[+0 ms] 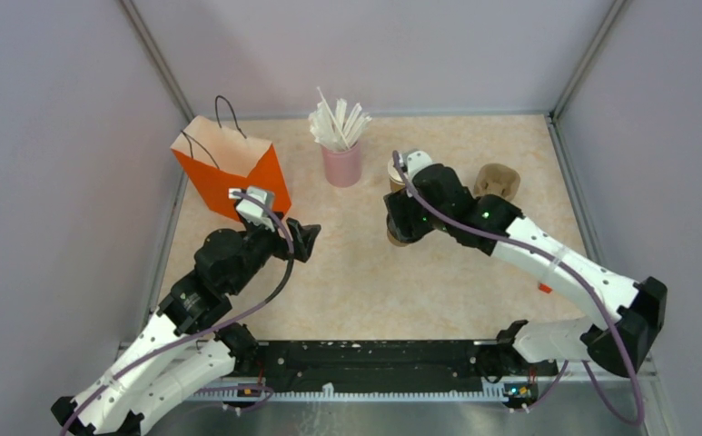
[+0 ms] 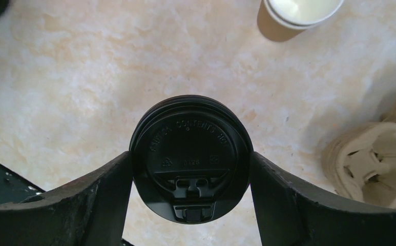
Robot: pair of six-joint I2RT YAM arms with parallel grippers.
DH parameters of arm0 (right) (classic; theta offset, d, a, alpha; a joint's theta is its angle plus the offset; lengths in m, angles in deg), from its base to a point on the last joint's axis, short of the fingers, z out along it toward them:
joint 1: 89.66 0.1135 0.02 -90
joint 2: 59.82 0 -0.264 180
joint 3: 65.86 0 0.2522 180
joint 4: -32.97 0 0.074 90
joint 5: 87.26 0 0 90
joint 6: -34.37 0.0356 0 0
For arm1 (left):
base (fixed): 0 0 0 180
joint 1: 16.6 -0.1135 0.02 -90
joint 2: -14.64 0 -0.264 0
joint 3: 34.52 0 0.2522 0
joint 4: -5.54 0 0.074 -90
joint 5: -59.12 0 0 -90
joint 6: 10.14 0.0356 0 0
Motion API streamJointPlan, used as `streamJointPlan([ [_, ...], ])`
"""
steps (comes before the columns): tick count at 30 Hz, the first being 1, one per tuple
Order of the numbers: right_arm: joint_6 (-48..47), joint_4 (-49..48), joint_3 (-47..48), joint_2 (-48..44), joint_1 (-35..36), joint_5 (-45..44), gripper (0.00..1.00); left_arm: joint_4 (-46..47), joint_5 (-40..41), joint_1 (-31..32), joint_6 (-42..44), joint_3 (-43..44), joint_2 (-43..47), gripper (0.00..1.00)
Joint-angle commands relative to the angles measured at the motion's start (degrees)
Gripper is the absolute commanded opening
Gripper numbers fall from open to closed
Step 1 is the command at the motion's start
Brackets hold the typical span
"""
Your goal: Pack the takeout coffee
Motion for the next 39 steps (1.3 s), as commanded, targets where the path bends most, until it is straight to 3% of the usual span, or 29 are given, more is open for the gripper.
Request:
streamJointPlan([
  [1,-0.86,3.80,1.74,-3.91,0.63,-3.21,0.72,2.04,0.99,-0.08,0.27,-0.38,0.86,0.99],
  [8,1.43,-1.14,-6.85,-2.85,0.52,-2.07,0.72,2.04,1.18,-0.05,0.41,-0.33,0.78,0.99],
  [13,2.54,1.71,-7.77,-2.37,-0.67,-6.17,0.73,2.13,1.66,-0.07,-0.13,-0.40,0.09,0.99],
  [20,10.42,4.54,-15.75,-12.73,-7.79,-8.02,0.72,0.55,3.95,-0.08,-2.31,0.45,-3.42,0.99],
  [23,14.97,6.20,-15.04,-13.15,-12.01,-7.46,0.70,1.01,5.85,-0.04,-3.95,-0.03,-4.38,0.99],
  [25,16.85,6.75,-15.62,-13.00,-13.57,-8.50,0.74,1.19,6.24,-0.08,-5.49,-0.26,-4.74,0.99],
  [33,21.28,13.47,-16.47,-9.88,-21.71,-14.08,0.73,3.22,-3.13,-0.08,-6.24,0.29,-6.15,0.99],
  [39,23.57,13.93,-19.40,-11.92,-25.86,-15.17,0.73,0.55,-4.83,-0.08,-5.34,1.01,-5.31,0.99],
])
